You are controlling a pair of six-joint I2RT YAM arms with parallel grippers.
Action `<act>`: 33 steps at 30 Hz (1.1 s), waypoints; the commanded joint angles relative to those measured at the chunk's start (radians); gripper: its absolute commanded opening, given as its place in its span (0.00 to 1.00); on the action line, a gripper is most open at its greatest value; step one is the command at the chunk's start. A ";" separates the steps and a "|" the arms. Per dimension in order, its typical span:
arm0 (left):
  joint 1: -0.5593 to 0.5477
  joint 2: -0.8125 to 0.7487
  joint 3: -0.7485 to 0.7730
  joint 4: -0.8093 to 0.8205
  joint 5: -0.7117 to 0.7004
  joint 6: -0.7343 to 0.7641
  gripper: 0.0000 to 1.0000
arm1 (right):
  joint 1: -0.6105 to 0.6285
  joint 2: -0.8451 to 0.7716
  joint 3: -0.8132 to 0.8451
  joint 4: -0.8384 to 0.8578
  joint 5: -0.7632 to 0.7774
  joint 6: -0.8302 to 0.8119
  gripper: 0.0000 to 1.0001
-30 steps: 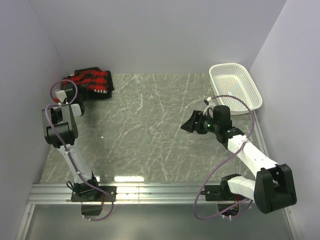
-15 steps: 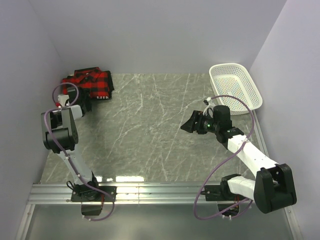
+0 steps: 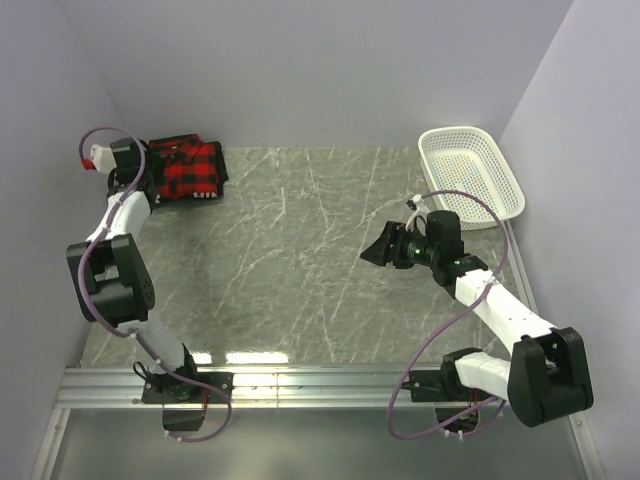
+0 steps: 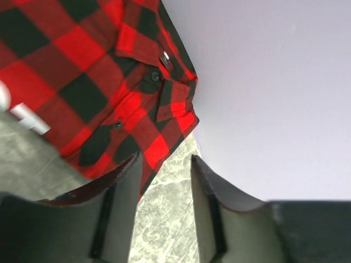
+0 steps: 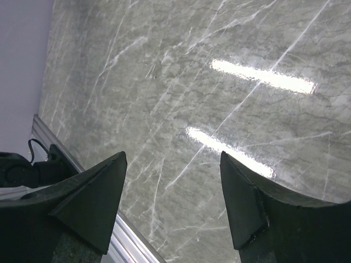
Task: Fold and stack the long sleeve shirts
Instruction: Neatly place the folded shirt to the corner
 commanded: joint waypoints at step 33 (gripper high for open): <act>-0.023 -0.609 0.049 -0.366 0.057 0.574 0.99 | -0.006 -0.312 0.283 -0.337 0.448 0.014 0.84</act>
